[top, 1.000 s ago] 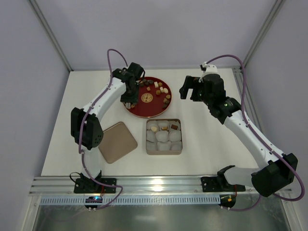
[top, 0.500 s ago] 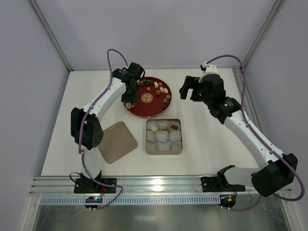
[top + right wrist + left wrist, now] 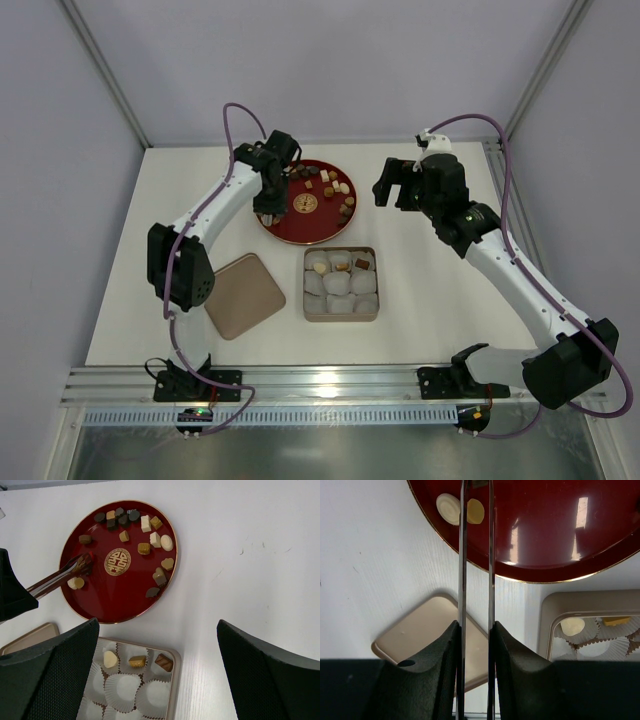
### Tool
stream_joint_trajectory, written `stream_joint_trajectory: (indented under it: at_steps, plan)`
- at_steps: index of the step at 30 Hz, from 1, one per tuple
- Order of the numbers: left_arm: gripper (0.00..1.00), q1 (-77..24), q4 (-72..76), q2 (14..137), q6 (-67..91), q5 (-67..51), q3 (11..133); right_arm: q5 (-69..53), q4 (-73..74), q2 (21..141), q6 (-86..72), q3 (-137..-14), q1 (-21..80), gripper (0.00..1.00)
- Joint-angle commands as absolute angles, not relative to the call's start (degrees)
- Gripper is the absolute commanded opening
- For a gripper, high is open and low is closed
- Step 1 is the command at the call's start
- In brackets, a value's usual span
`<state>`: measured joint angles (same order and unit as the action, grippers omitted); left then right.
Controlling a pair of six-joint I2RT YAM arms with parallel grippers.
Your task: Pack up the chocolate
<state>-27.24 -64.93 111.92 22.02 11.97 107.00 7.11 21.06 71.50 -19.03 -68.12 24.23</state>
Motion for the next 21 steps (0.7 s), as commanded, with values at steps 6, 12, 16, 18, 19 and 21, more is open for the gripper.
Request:
stream_joint_trajectory:
  at_steps: [6,12,16,18,19,21]
  plan:
    - [0.29,-26.89,-63.63,111.0,21.45,11.25,108.01,7.29,19.25,70.4,-19.25,-68.03,23.99,1.0]
    - [0.28,-26.89,-64.59,111.09,21.18,11.16,110.74,7.3,19.25,70.49,-19.25,-68.12,23.91,1.0]
    - [0.28,-26.98,-64.95,110.74,21.18,10.81,111.62,7.38,19.34,70.49,-19.34,-68.12,23.99,1.0]
    - [0.28,-26.98,-65.13,110.39,21.18,10.72,111.62,7.3,19.25,70.49,-19.34,-68.03,23.91,1.0]
    - [0.28,-27.07,-65.21,110.13,21.18,10.72,111.62,7.29,19.25,70.58,-19.25,-68.11,23.99,1.0]
    - [0.28,-27.07,-65.39,109.95,21.27,10.72,111.62,7.29,19.25,70.58,-19.25,-68.03,23.99,1.0]
